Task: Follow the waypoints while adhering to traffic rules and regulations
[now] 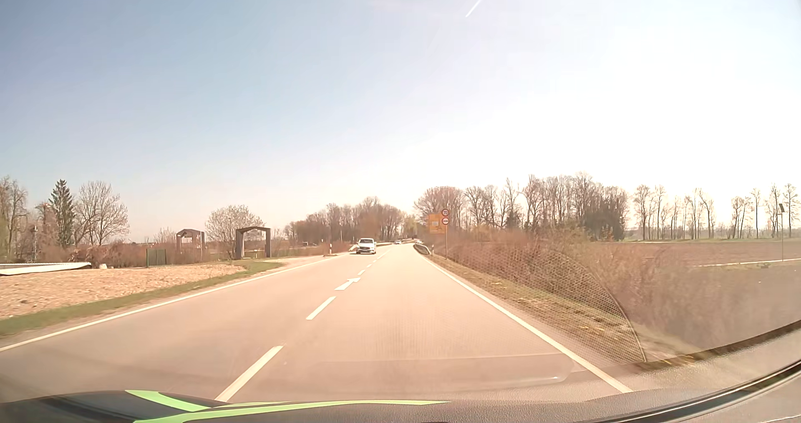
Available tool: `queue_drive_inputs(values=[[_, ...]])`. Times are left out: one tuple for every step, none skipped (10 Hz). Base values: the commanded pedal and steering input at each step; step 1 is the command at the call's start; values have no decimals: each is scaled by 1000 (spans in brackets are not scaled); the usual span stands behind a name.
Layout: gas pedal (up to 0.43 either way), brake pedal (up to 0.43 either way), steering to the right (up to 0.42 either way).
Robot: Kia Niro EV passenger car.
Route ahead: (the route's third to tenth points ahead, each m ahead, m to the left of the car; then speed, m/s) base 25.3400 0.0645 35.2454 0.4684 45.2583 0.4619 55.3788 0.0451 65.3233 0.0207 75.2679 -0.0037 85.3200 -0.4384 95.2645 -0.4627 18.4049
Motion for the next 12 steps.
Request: queue_drive_inputs(values=[[0,91,1],[0,91,1],[0,91,2],[0,91,2],[0,91,2],[0,98,2],[0,98,2],[0,98,2],[0,91,2],[0,91,2],[0,91,1],[0,91,1]])
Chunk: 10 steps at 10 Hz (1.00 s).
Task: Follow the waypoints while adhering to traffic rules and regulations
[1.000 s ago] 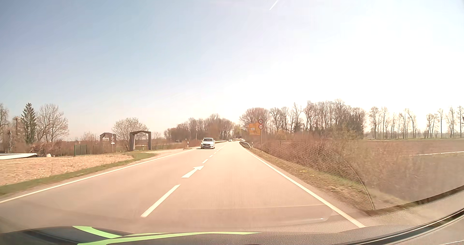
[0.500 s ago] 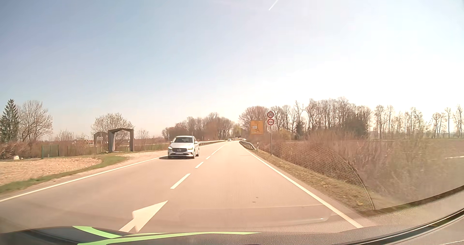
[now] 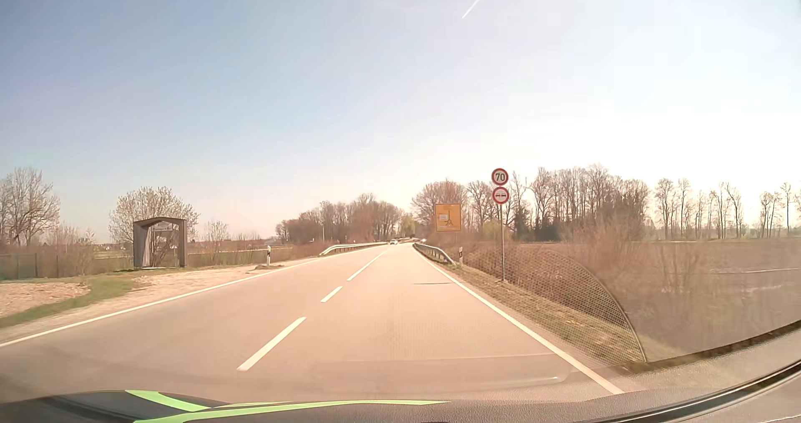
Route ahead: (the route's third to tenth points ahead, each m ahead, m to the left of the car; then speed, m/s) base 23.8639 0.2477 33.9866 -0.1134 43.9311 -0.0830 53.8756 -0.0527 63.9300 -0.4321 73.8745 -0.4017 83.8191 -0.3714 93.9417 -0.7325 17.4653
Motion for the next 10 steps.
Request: queue_drive_inputs(values=[[0,91,2],[0,85,2],[0,18,1],[0,0,1],[0,0,2],[0,0,1],[0,0,1],[0,0,1],[0,0,1],[0,0,1]])
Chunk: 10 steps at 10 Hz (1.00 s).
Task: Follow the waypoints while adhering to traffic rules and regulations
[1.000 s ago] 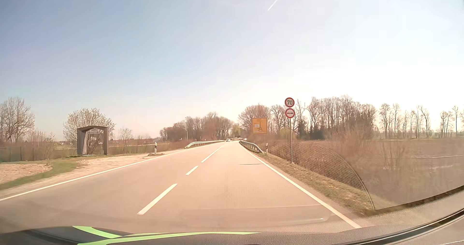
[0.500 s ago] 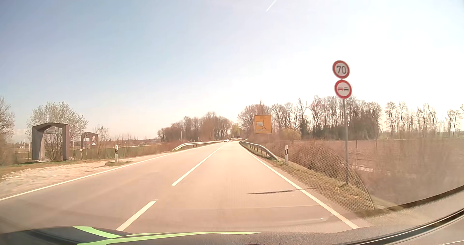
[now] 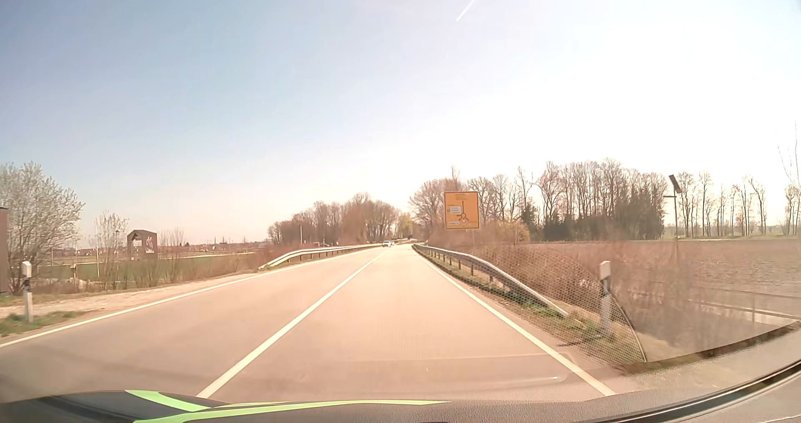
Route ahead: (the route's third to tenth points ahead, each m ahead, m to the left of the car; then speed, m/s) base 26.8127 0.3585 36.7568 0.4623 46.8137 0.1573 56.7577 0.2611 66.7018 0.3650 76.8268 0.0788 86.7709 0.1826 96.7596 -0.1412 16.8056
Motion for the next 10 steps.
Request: queue_drive_inputs(values=[[0,0,1],[0,0,1],[0,0,1],[0,0,0],[0,0,0],[0,0,0],[8,0,-1],[28,0,-1],[39,0,-2],[47,0,-2]])
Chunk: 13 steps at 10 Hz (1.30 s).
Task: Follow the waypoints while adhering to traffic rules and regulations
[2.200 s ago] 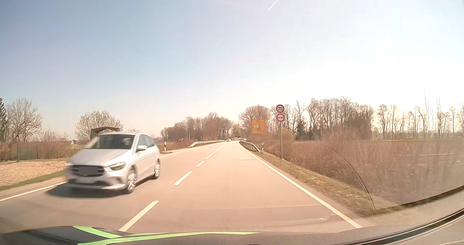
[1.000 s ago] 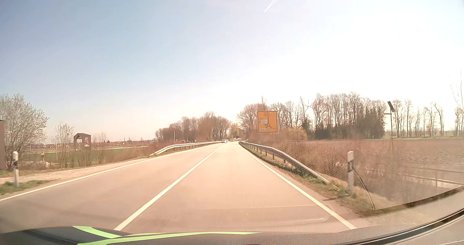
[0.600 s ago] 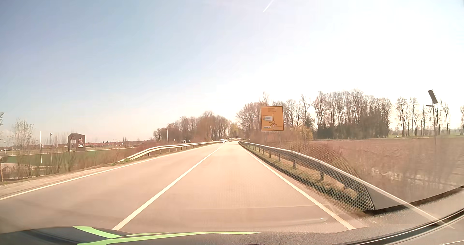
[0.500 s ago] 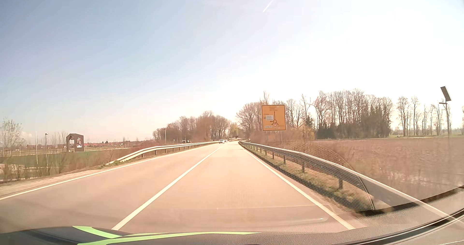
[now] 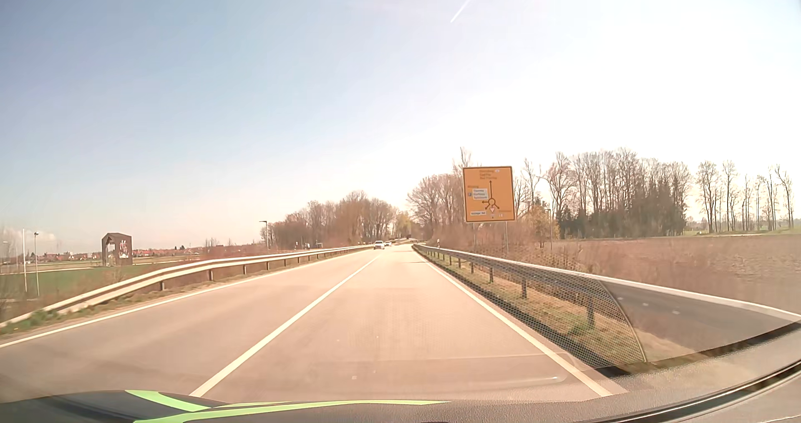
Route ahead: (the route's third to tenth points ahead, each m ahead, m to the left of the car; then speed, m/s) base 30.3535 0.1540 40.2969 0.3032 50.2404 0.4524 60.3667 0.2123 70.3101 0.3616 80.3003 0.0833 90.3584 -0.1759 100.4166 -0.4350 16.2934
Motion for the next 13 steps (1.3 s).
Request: queue_drive_inputs(values=[[47,0,-2],[59,0,-2],[59,0,-1],[59,0,-1],[59,0,-1],[59,0,-1],[59,0,-1],[67,0,-1],[67,0,0],[67,0,0],[67,0,-1],[67,0,0],[67,0,0]])
